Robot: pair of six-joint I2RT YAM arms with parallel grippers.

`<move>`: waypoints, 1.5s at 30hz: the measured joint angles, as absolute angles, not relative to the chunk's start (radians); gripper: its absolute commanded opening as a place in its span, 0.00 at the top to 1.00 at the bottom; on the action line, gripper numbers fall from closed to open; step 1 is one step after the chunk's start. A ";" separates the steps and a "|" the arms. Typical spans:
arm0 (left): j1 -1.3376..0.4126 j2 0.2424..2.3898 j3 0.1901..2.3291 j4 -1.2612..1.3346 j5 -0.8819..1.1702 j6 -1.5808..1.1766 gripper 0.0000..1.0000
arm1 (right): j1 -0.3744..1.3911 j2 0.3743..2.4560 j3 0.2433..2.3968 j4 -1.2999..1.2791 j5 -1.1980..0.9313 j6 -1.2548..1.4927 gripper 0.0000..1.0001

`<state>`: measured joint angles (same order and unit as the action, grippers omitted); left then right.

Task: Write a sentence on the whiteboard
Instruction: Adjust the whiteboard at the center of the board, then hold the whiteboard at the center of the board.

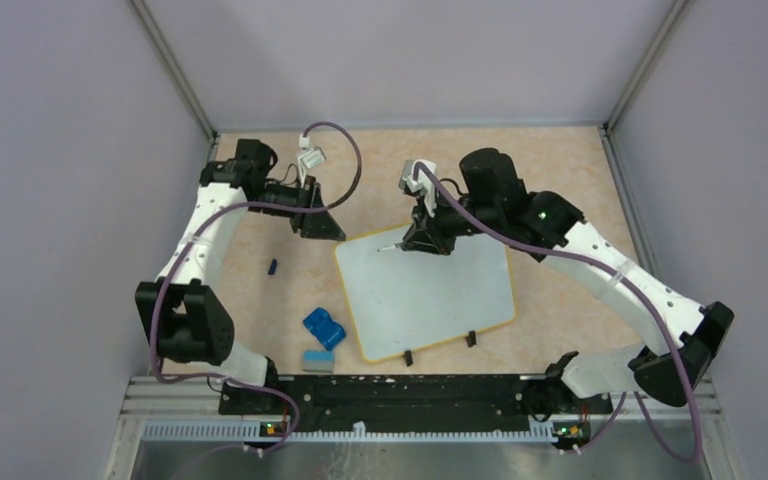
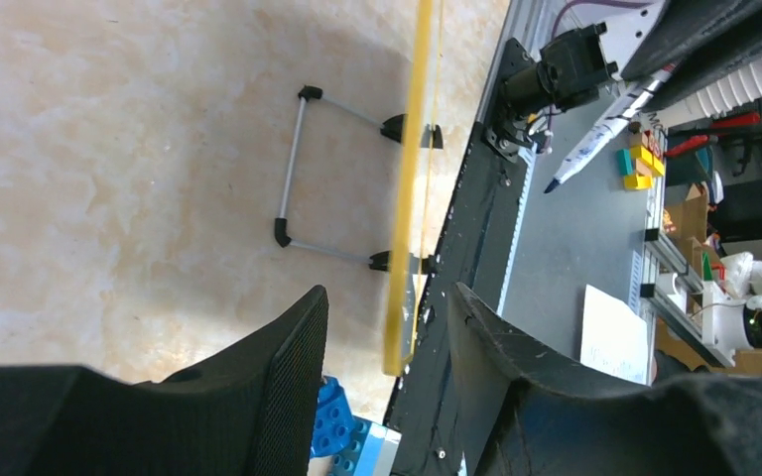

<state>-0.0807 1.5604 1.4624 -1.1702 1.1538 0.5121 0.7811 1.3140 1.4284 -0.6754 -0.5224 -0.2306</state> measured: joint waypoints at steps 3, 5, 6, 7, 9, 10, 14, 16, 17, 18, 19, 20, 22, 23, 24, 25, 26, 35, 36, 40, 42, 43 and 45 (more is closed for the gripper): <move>-0.079 1.495 1.398 -1.137 1.165 0.487 0.48 | 0.820 1.316 1.428 -0.654 -0.489 -0.227 1.00; -0.085 1.460 1.354 -1.113 1.171 0.466 0.53 | 0.848 1.319 1.428 -0.646 -0.474 -0.227 1.00; -0.088 1.451 1.339 -1.103 1.174 0.459 0.55 | 0.860 1.320 1.428 -0.641 -0.467 -0.227 1.00; -0.088 1.447 1.329 -1.096 1.177 0.454 0.58 | 0.869 1.323 1.428 -0.636 -0.461 -0.227 1.00; -0.088 1.446 1.312 -1.079 1.182 0.444 0.65 | 0.877 1.324 1.428 -0.627 -0.454 -0.227 1.00; -0.088 1.446 1.303 -1.071 1.184 0.441 0.69 | 0.878 1.324 1.428 -0.624 -0.451 -0.227 1.00; -0.088 1.444 1.276 -1.054 1.190 0.437 0.79 | 0.878 1.324 1.425 -0.613 -0.442 -0.227 1.00; -0.088 1.438 1.258 -1.046 1.195 0.436 0.82 | 0.878 1.324 1.420 -0.613 -0.442 -0.228 1.00; -0.088 1.430 1.245 -1.044 1.197 0.435 0.83 | 0.878 1.324 1.418 -0.613 -0.442 -0.228 1.00; -0.088 1.422 1.234 -1.042 1.200 0.431 0.83 | 0.878 1.324 1.415 -0.613 -0.442 -0.228 1.00; -0.088 1.415 1.226 -1.039 1.201 0.427 0.84 | 0.878 1.324 1.414 -0.614 -0.443 -0.229 1.00; -0.088 1.407 1.219 -1.032 1.201 0.419 0.85 | 0.878 1.324 1.414 -0.614 -0.443 -0.233 1.00; -0.088 1.385 1.197 -1.000 1.201 0.397 0.86 | 0.878 1.324 1.414 -0.614 -0.445 -0.237 1.00; -0.088 1.369 1.180 -0.983 1.201 0.385 0.89 | 0.878 1.324 1.413 -0.614 -0.447 -0.242 1.00; -0.087 1.354 1.163 -0.966 1.203 0.369 0.94 | 0.878 1.324 1.413 -0.614 -0.450 -0.244 1.00; -0.085 1.337 1.142 -0.948 1.205 0.347 1.00 | 0.878 1.323 1.410 -0.614 -0.452 -0.245 1.00; -0.084 1.325 1.126 -0.935 1.206 0.324 1.00 | 0.878 1.321 1.404 -0.615 -0.455 -0.249 1.00; -0.072 1.199 0.947 -0.699 1.200 0.062 0.82 | 0.878 1.311 1.372 -0.620 -0.467 -0.260 1.00; -0.071 1.190 0.936 -0.679 1.198 0.042 0.72 | 0.878 1.311 1.372 -0.620 -0.469 -0.259 1.00; -0.072 1.185 0.926 -0.647 1.189 -0.004 0.61 | 0.878 1.310 1.372 -0.614 -0.471 -0.258 1.00; -0.069 1.192 0.934 -0.656 1.187 -0.007 0.61 | 0.878 1.310 1.372 -0.609 -0.471 -0.258 1.00; -0.065 1.200 0.947 -0.670 1.187 -0.002 0.61 | 0.878 1.310 1.372 -0.606 -0.471 -0.257 1.00; -0.051 1.224 0.993 -0.706 1.189 0.015 0.62 | 0.878 1.309 1.367 -0.597 -0.471 -0.257 1.00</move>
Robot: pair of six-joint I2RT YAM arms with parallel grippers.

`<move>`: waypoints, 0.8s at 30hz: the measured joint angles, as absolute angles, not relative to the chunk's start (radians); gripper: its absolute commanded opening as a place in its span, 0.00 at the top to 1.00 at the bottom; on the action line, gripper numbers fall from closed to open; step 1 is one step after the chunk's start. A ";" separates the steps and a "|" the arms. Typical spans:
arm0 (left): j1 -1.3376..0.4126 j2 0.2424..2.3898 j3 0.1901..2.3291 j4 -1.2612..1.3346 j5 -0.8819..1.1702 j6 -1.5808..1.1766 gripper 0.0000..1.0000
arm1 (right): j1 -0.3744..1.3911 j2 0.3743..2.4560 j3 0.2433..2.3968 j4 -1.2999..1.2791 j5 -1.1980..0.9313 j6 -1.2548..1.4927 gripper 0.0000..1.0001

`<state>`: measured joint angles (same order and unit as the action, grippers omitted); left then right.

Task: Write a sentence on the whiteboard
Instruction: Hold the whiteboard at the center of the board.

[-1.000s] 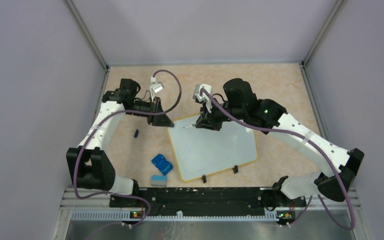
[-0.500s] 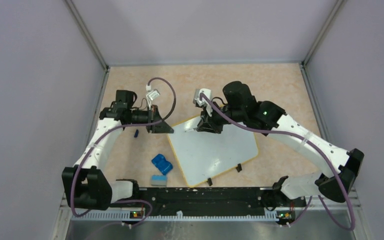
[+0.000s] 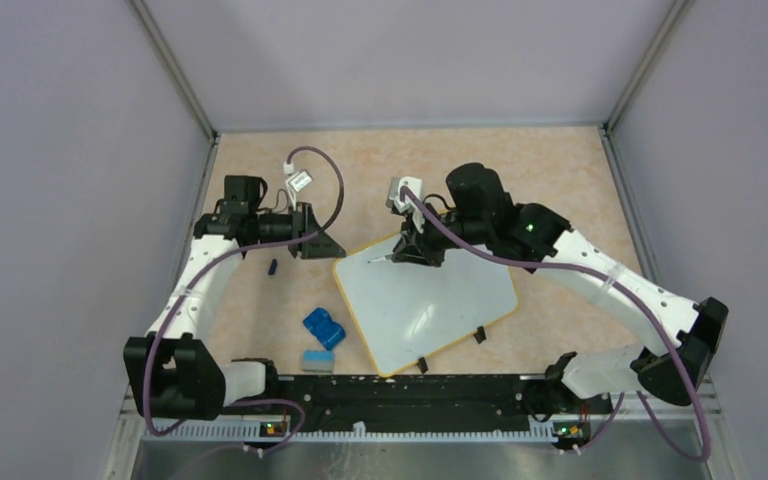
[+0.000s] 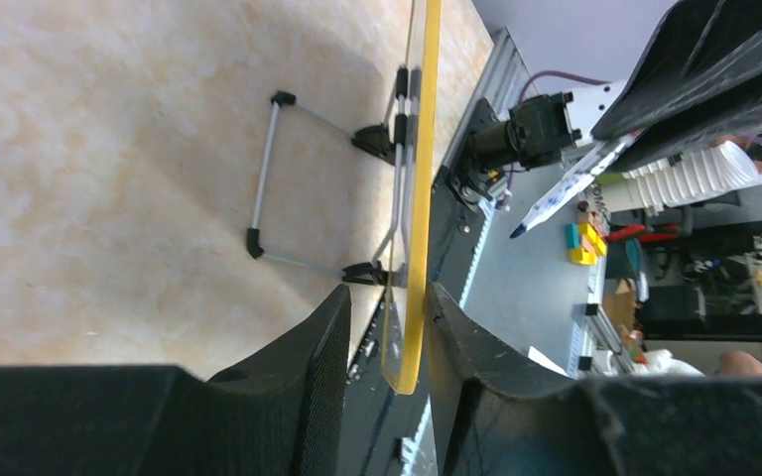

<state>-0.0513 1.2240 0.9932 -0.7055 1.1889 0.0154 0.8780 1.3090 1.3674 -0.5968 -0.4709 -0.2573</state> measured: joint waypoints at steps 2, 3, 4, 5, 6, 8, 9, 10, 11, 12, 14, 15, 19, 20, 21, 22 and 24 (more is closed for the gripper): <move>-0.036 1.246 1.048 -0.735 1.189 0.041 0.63 | 0.878 1.309 1.359 -0.583 -0.471 -0.257 1.00; -0.031 1.251 1.066 -0.742 1.189 0.052 0.63 | 0.878 1.309 1.354 -0.574 -0.472 -0.253 1.00; -0.026 1.252 1.078 -0.746 1.189 0.059 0.63 | 0.878 1.308 1.348 -0.565 -0.473 -0.249 1.00; -0.024 1.251 1.081 -0.748 1.190 0.063 0.63 | 0.878 1.308 1.345 -0.562 -0.474 -0.242 1.00; -0.023 1.250 1.081 -0.749 1.189 0.064 0.63 | 0.878 1.308 1.341 -0.557 -0.476 -0.238 1.00; -0.023 1.250 1.081 -0.754 1.188 0.064 0.62 | 0.879 1.309 1.341 -0.546 -0.480 -0.225 1.00; -0.023 1.250 1.081 -0.756 1.189 0.065 0.61 | 0.880 1.309 1.341 -0.539 -0.480 -0.223 1.00; -0.023 1.250 1.081 -0.756 1.189 0.067 0.60 | 0.883 1.309 1.341 -0.534 -0.479 -0.218 1.00; -0.023 1.251 1.081 -0.757 1.189 0.069 0.59 | 0.886 1.310 1.341 -0.531 -0.477 -0.216 1.00; -0.023 1.251 1.081 -0.760 1.189 0.073 0.58 | 0.891 1.311 1.341 -0.526 -0.474 -0.215 1.00; -0.023 1.251 1.081 -0.765 1.189 0.080 0.59 | 0.905 1.316 1.341 -0.519 -0.469 -0.213 1.00; -0.023 1.251 1.080 -0.764 1.189 0.083 0.59 | 0.915 1.319 1.341 -0.517 -0.465 -0.212 1.00; -0.026 1.252 1.069 -0.773 1.191 0.104 0.60 | 0.953 1.337 1.341 -0.516 -0.438 -0.206 1.00; -0.028 1.253 1.068 -0.779 1.192 0.108 0.60 | 0.962 1.343 1.341 -0.516 -0.430 -0.205 1.00; -0.029 1.253 1.067 -0.784 1.193 0.113 0.60 | 0.966 1.348 1.341 -0.516 -0.423 -0.204 1.00; -0.032 1.253 1.066 -0.789 1.193 0.120 0.60 | 0.968 1.352 1.341 -0.516 -0.418 -0.202 1.00; -0.039 1.255 1.066 -0.797 1.193 0.135 0.61 | 0.969 1.360 1.341 -0.516 -0.407 -0.197 1.00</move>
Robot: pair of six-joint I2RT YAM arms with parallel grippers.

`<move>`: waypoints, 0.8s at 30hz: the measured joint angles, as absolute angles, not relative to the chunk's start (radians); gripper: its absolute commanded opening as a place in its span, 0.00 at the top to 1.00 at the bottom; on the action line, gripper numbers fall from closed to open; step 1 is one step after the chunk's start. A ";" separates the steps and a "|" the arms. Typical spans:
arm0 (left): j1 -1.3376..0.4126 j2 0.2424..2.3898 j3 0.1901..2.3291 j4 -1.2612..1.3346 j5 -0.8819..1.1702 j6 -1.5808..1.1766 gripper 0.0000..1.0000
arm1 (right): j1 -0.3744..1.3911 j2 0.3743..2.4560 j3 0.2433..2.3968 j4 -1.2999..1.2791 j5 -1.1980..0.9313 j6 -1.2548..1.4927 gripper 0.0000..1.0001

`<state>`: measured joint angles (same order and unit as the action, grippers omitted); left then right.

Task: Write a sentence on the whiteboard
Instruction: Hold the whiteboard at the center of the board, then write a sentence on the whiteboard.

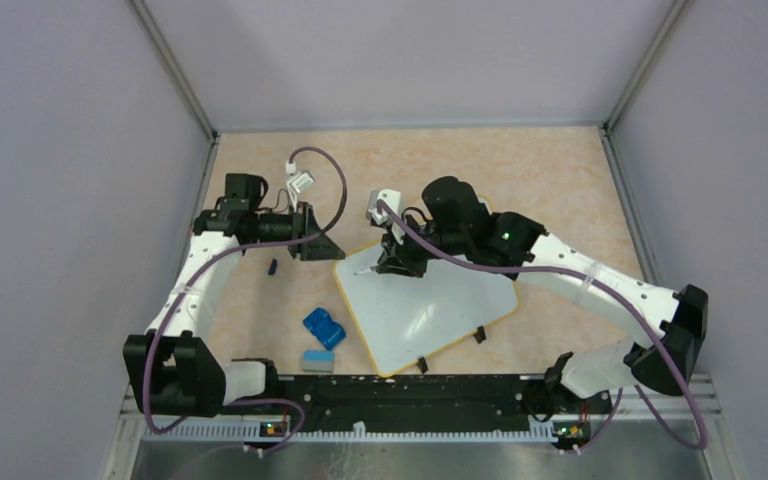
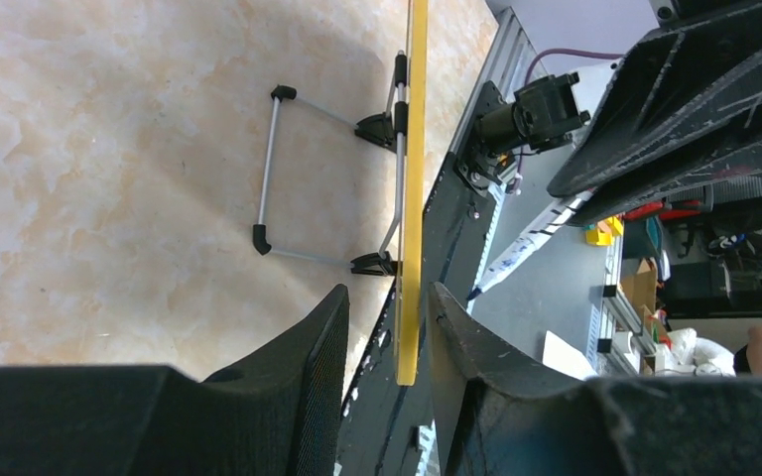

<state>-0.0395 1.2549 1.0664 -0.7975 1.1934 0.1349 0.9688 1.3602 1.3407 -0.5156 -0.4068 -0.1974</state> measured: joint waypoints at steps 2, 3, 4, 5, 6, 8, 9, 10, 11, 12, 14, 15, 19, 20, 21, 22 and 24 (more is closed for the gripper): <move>-0.049 1.258 1.066 -0.810 1.194 0.149 0.61 | 0.970 1.368 1.341 -0.516 -0.399 -0.194 1.00; -0.054 1.260 1.066 -0.817 1.196 0.155 0.62 | 0.972 1.371 1.342 -0.516 -0.395 -0.191 1.00; -0.057 1.262 1.066 -0.823 1.198 0.161 0.64 | 0.974 1.375 1.343 -0.516 -0.393 -0.189 1.00; -0.061 1.263 1.066 -0.827 1.199 0.165 0.66 | 0.976 1.377 1.343 -0.516 -0.393 -0.188 1.00; -0.063 1.264 1.066 -0.830 1.200 0.169 0.69 | 0.978 1.379 1.343 -0.516 -0.392 -0.187 1.00; -0.068 1.266 1.066 -0.837 1.200 0.179 0.74 | 0.981 1.382 1.344 -0.517 -0.392 -0.186 1.00; -0.070 1.267 1.066 -0.839 1.201 0.181 0.77 | 0.981 1.383 1.345 -0.517 -0.392 -0.185 1.00; -0.072 1.268 1.066 -0.841 1.201 0.184 0.79 | 0.981 1.385 1.349 -0.520 -0.391 -0.183 1.00; -0.073 1.268 1.066 -0.842 1.202 0.186 0.81 | 0.981 1.385 1.353 -0.519 -0.390 -0.182 1.00; -0.075 1.268 1.066 -0.842 1.204 0.186 0.83 | 0.981 1.386 1.357 -0.522 -0.389 -0.181 1.00; -0.077 1.268 1.066 -0.842 1.208 0.186 0.89 | 0.981 1.386 1.364 -0.520 -0.388 -0.179 1.00; -0.078 1.268 1.066 -0.842 1.208 0.186 0.92 | 0.981 1.386 1.364 -0.517 -0.387 -0.179 1.00; -0.078 1.268 1.066 -0.841 1.208 0.186 0.95 | 0.985 1.391 1.383 -0.519 -0.382 -0.178 1.00; -0.078 1.268 1.066 -0.840 1.208 0.185 0.95 | 0.987 1.393 1.387 -0.517 -0.380 -0.178 1.00; -0.078 1.268 1.066 -0.839 1.208 0.184 0.96 | 0.989 1.397 1.392 -0.516 -0.378 -0.178 1.00; -0.078 1.268 1.066 -0.839 1.208 0.184 0.96 | 0.991 1.401 1.396 -0.516 -0.374 -0.178 1.00; -0.078 1.268 1.066 -0.839 1.208 0.183 0.97 | 0.994 1.408 1.397 -0.512 -0.368 -0.178 1.00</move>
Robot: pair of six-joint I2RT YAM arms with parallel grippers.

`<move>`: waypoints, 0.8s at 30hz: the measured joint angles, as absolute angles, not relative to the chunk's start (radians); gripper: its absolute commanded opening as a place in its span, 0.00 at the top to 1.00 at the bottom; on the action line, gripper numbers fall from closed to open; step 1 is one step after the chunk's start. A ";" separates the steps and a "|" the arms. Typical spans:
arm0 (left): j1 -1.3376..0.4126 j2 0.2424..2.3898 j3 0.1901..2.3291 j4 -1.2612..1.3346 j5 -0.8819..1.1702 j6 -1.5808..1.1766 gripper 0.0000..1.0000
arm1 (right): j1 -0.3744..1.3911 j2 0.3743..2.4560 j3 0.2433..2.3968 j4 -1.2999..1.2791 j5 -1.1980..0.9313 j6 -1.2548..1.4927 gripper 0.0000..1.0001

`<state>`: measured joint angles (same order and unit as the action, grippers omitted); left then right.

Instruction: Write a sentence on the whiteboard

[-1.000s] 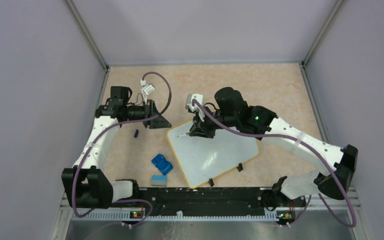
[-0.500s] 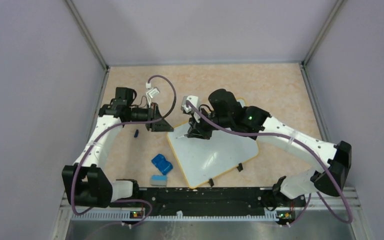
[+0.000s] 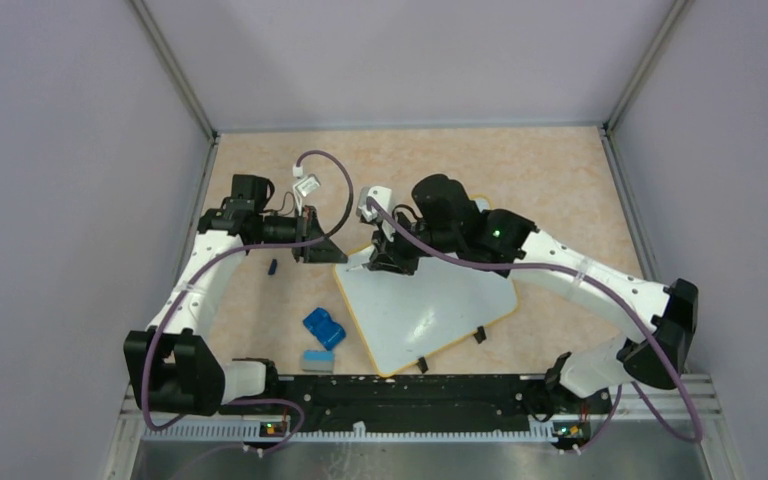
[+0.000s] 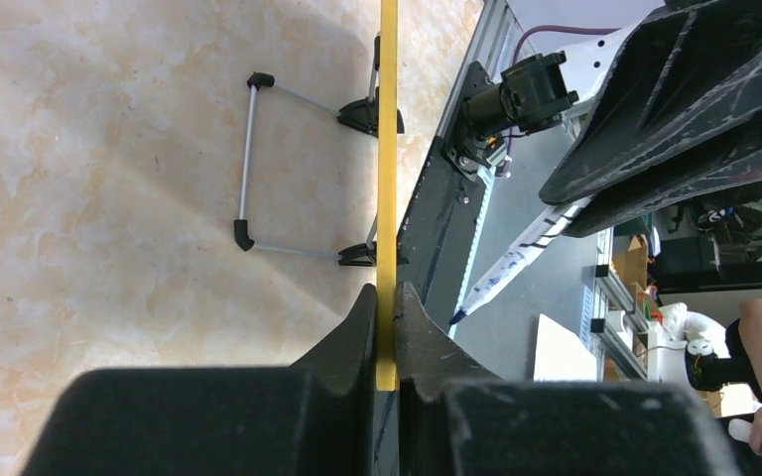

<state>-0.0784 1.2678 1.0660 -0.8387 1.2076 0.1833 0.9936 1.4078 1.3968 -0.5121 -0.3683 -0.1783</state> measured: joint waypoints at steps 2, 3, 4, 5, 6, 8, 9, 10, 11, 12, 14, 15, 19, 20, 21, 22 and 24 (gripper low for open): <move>-0.078 1.268 1.066 -0.839 1.208 0.183 0.98 | 0.995 1.417 1.397 -0.512 -0.361 -0.178 1.00; -0.078 1.268 1.066 -0.839 1.208 0.183 0.98 | 0.995 1.422 1.397 -0.513 -0.358 -0.178 1.00; -0.078 1.268 1.066 -0.839 1.208 0.183 0.99 | 0.997 1.428 1.397 -0.513 -0.351 -0.178 1.00; -0.078 1.268 1.066 -0.839 1.208 0.183 0.99 | 0.997 1.433 1.397 -0.513 -0.345 -0.178 1.00; -0.078 1.268 1.066 -0.839 1.208 0.183 0.99 | 0.999 1.438 1.397 -0.513 -0.340 -0.178 1.00; -0.078 1.268 1.066 -0.839 1.208 0.183 0.99 | 1.000 1.446 1.397 -0.513 -0.335 -0.178 1.00; -0.078 1.268 1.066 -0.839 1.208 0.183 0.99 | 1.000 1.449 1.397 -0.513 -0.332 -0.178 1.00; -0.078 1.268 1.066 -0.839 1.208 0.183 0.99 | 1.000 1.451 1.397 -0.513 -0.331 -0.178 1.00; -0.078 1.268 1.066 -0.839 1.208 0.183 0.99 | 1.000 1.451 1.397 -0.513 -0.329 -0.178 1.00; -0.078 1.268 1.066 -0.838 1.208 0.183 0.99 | 1.000 1.451 1.397 -0.513 -0.329 -0.178 1.00; -0.078 1.268 1.066 -0.839 1.208 0.183 0.99 | 1.000 1.451 1.403 -0.517 -0.329 -0.178 1.00; -0.078 1.268 1.066 -0.839 1.208 0.183 1.00 | 1.000 1.453 1.409 -0.516 -0.329 -0.178 1.00; -0.078 1.268 1.066 -0.839 1.208 0.183 1.00 | 1.000 1.455 1.429 -0.512 -0.330 -0.178 1.00; -0.078 1.268 1.066 -0.839 1.208 0.183 1.00 | 1.000 1.455 1.431 -0.508 -0.329 -0.178 1.00; -0.078 1.268 1.066 -0.839 1.208 0.183 1.00 | 1.000 1.456 1.433 -0.509 -0.330 -0.178 1.00; -0.078 1.268 1.066 -0.839 1.208 0.183 1.00 | 1.000 1.457 1.435 -0.508 -0.329 -0.178 1.00; -0.078 1.268 1.066 -0.839 1.208 0.183 1.00 | 1.000 1.460 1.436 -0.505 -0.329 -0.178 1.00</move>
